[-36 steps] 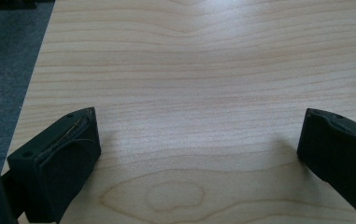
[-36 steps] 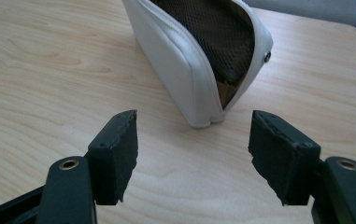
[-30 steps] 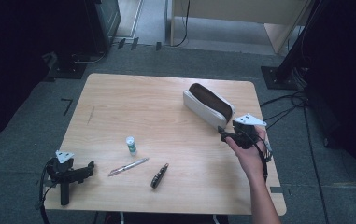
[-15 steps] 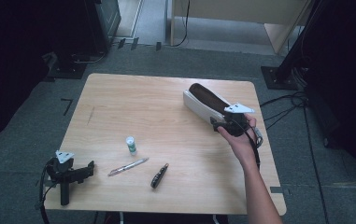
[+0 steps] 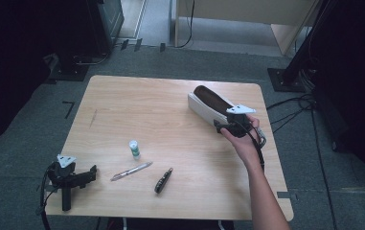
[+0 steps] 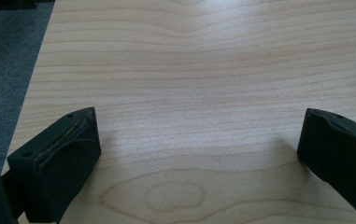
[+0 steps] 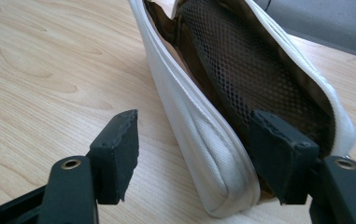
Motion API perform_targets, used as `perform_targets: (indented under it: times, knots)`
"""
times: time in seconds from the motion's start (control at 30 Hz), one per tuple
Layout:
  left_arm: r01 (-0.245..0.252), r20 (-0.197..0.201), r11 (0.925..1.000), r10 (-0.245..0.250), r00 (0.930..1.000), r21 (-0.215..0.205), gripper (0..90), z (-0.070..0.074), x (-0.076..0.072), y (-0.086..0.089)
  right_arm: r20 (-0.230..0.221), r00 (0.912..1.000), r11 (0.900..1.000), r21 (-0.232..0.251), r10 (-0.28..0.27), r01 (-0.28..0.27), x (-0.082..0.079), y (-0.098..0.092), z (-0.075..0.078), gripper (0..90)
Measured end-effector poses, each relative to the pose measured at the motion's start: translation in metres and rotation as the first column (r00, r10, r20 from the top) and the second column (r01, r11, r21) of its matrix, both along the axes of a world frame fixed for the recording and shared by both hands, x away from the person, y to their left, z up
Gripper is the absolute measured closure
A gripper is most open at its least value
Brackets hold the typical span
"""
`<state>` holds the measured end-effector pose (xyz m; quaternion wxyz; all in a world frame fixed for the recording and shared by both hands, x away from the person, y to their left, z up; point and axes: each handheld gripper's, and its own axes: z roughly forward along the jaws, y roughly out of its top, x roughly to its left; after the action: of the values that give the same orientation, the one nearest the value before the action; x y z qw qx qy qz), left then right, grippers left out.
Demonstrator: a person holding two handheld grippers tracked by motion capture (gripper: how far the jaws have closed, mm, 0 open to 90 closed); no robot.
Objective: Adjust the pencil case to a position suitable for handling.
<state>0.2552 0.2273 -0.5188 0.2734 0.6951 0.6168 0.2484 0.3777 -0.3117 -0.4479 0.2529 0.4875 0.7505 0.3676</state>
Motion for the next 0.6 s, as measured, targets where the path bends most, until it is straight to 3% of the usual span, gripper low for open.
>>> perform_targets:
  times: [0.17,0.5,0.6]
  knots:
    - [0.0,0.0,1.0,0.0,1.0,0.0,0.0,0.0,0.0,0.0,0.011,0.9999,1.0,0.006,0.009,-0.009,0.005,0.003,-0.002,37.9]
    - [0.0,0.0,1.0,0.0,1.0,0.0,0.0,0.0,0.0,0.0,-0.021,0.9996,1.0,-0.021,0.02,-0.02,0.016,0.003,-0.014,40.1]
    - [0.0,0.0,1.0,0.0,1.0,0.0,0.0,0.0,0.0,0.0,-0.027,0.999,0.999,-0.018,0.037,-0.037,0.019,0.002,-0.019,44.3]
